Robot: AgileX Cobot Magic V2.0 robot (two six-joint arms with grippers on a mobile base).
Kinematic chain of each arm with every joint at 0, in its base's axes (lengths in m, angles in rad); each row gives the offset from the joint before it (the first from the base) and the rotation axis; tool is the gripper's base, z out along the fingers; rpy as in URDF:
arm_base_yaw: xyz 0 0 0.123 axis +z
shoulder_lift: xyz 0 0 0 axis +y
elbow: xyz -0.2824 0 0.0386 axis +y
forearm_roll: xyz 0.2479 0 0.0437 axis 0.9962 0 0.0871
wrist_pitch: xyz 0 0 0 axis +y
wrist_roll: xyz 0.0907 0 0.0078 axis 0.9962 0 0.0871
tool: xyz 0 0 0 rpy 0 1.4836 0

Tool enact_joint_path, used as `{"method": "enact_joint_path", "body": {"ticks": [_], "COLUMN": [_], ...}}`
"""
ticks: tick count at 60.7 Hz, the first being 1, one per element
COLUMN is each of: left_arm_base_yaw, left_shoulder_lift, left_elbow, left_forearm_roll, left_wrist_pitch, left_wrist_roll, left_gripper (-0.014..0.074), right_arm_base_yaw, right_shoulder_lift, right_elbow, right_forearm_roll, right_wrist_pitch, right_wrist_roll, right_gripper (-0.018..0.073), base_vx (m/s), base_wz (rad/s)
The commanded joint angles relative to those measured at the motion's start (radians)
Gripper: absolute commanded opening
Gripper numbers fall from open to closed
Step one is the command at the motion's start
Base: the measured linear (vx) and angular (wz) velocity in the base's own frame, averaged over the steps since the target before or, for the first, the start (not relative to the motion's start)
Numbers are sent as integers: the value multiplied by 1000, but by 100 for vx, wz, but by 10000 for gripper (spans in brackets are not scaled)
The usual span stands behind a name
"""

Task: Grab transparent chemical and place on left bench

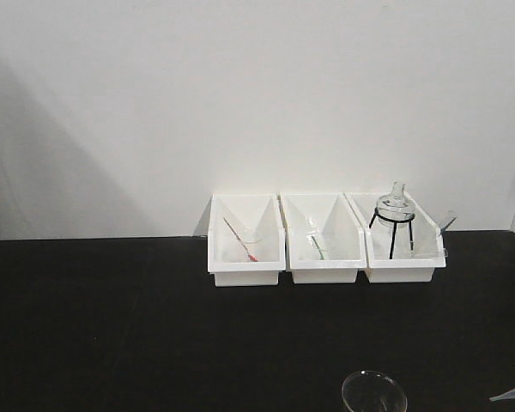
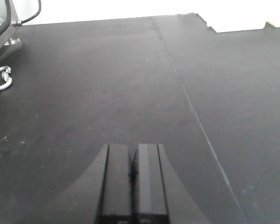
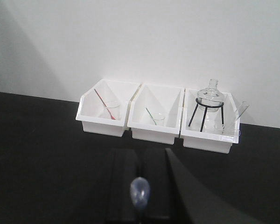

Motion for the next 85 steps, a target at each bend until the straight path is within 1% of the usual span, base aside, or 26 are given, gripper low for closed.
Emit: {"method": "enact_joint_path", "body": {"ticks": [1, 11, 18, 25, 34, 41, 45, 53, 66, 73, 79, 85], "left_arm_base_yaw": [-2, -2, -2, -2, -2, -2, -2, -2, -2, -2, -2, -2], "left_shoulder_lift": [-19, -19, -19, -19, -19, -19, -19, -19, -19, -19, -19, -19], "left_elbow": [16, 16, 16, 16, 16, 16, 16, 16, 16, 16, 16, 16], "left_forearm_roll": [-1, -1, -1, -1, -1, -1, -1, -1, -1, -1, -1, -1], "left_wrist_pitch": [-78, -78, -78, -78, -78, -78, -78, -78, -78, -78, -78, -78], "left_wrist_roll": [-8, -8, -8, -8, -8, -8, -8, -8, -8, -8, -8, -8], "left_gripper": [-3, -3, -3, -3, -3, -3, -3, -3, -3, -3, -3, -3], "right_arm_base_yaw": [1, 1, 1, 1, 1, 1, 1, 1, 1, 1, 1, 1], "right_shoulder_lift": [6, 22, 84, 209, 438, 590, 666, 771, 836, 874, 908, 935], "right_elbow": [-32, -32, -32, -32, -34, -34, -34, -34, -34, -34, -33, -33], "right_forearm_roll": [-6, -3, -2, -3, -5, -5, -5, -4, -3, 10, 57, 112], "right_wrist_pitch": [-81, -95, -168, -346, -566, -699, -745, -785, -795, -794, -787, -787], "right_wrist_roll": [-4, -2, 0, 0, 0, 0, 0, -9, -24, -88, -146, -192], "right_gripper": [-4, -4, -4, -4, -4, -4, -4, -4, -4, -2, 4, 41], "base_vx": [0, 0, 0, 0, 0, 0, 0, 0, 0, 0, 0, 0], "base_wz": [0, 0, 0, 0, 0, 0, 0, 0, 0, 0, 0, 0]}}
